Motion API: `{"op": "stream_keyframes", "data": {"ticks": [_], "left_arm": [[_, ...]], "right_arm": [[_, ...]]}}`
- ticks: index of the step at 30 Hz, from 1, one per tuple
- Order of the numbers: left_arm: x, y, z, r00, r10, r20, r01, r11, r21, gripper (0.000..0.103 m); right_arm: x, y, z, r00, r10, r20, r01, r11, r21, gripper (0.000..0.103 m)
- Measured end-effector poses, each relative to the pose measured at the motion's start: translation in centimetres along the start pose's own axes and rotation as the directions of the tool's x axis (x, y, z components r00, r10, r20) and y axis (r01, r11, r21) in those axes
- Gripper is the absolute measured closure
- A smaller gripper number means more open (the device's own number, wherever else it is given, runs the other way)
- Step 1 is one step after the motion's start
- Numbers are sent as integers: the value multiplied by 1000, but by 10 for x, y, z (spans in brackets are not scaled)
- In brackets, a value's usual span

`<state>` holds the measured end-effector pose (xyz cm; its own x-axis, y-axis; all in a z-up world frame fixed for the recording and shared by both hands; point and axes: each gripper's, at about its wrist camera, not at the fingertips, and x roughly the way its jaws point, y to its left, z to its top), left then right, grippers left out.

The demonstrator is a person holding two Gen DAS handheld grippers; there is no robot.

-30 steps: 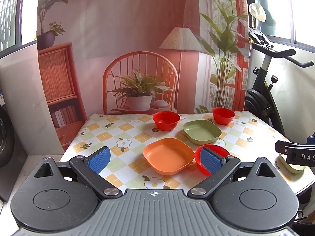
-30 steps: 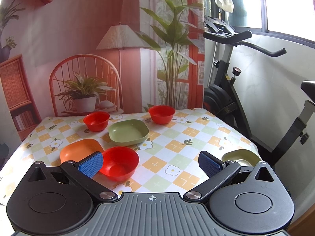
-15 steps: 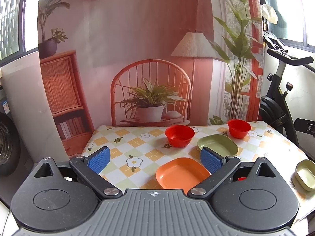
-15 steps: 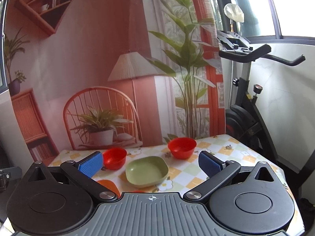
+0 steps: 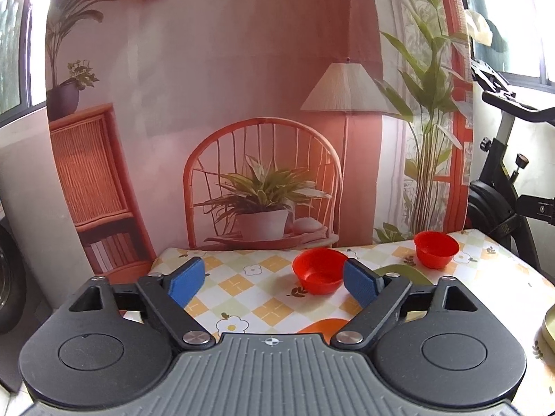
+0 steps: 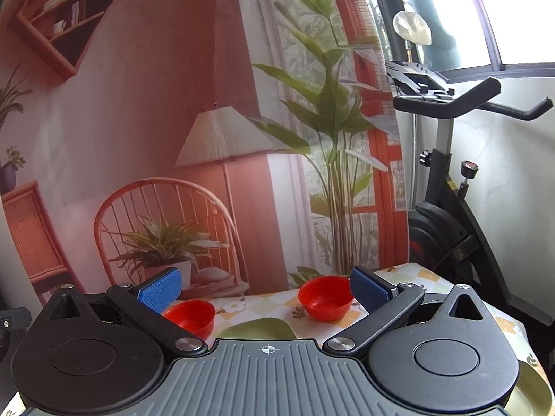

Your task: Organize plates and bowls

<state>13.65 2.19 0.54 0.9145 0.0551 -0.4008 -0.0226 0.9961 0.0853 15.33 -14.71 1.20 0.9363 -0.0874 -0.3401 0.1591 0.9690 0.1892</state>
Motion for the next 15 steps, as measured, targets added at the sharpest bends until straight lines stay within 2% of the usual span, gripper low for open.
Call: {"op": "stream_keyframes", "data": {"ticks": [7,10,12,15], "left_arm": [[44,14,-20,998,-31,-53,25,992,-121,25],[59,15,-26,998,-10,-69,3,994,-108,25],[68,15,-29,997,-21,-80,14,996,-86,24],[81,17,-36,993,-41,-110,33,997,-73,24]], "right_arm": [[46,-1,-15,997,53,-63,-52,998,19,0],[68,6,-25,987,90,-134,-88,996,18,0],[80,11,-33,976,124,-180,-121,992,28,0],[99,25,-45,962,117,-246,-122,992,-5,0]]}}
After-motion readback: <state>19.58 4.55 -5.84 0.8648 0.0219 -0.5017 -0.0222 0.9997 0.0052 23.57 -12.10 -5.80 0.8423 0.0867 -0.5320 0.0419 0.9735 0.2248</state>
